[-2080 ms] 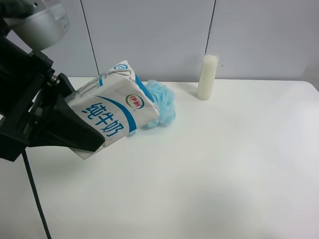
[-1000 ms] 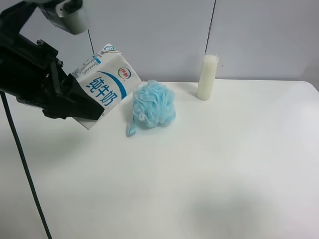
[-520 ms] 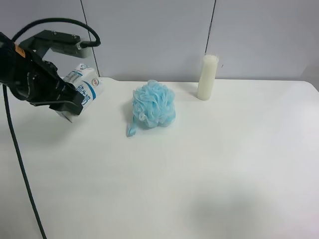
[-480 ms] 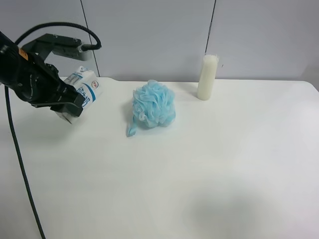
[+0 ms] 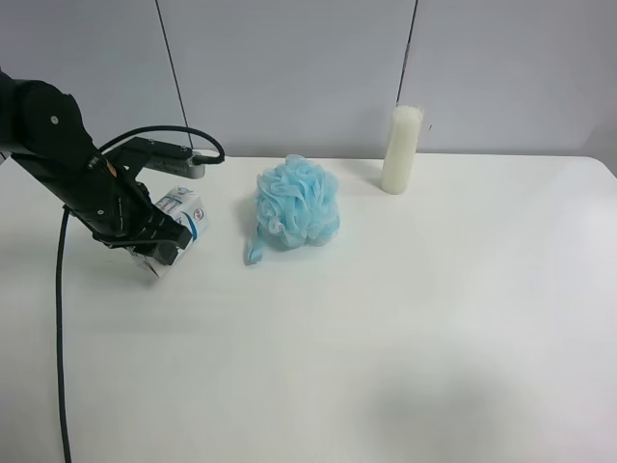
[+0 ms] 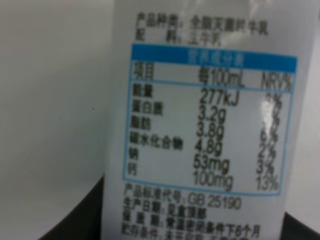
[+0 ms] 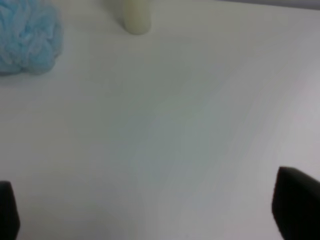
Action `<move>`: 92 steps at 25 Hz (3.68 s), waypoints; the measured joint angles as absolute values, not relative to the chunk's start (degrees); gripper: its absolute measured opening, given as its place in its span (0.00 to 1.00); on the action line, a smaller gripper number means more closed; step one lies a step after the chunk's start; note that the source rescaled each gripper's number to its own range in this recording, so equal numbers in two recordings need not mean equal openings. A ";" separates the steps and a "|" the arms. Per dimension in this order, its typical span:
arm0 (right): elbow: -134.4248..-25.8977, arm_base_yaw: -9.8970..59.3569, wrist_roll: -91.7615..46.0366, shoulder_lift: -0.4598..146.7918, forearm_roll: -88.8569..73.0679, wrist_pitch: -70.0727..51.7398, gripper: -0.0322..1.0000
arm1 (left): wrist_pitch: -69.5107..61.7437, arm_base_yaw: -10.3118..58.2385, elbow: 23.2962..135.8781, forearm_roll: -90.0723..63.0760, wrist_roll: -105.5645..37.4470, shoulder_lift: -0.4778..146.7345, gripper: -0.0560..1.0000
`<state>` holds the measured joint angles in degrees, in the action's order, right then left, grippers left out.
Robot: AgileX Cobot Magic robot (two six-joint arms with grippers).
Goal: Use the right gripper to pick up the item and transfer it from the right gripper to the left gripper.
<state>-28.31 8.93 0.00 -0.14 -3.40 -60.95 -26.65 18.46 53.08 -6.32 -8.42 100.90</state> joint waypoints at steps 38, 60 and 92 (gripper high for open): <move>-28.31 8.93 0.00 -0.14 -3.40 -60.95 1.00 | -57.86 18.46 53.48 -6.37 -8.88 58.32 0.99; -28.31 8.93 0.00 -0.14 -3.40 -60.95 1.00 | -60.68 18.46 29.39 -6.24 -1.73 1.67 1.00; -28.31 8.93 0.00 -0.14 -3.40 -60.95 1.00 | -60.80 -0.03 28.94 -2.46 0.00 -0.12 1.00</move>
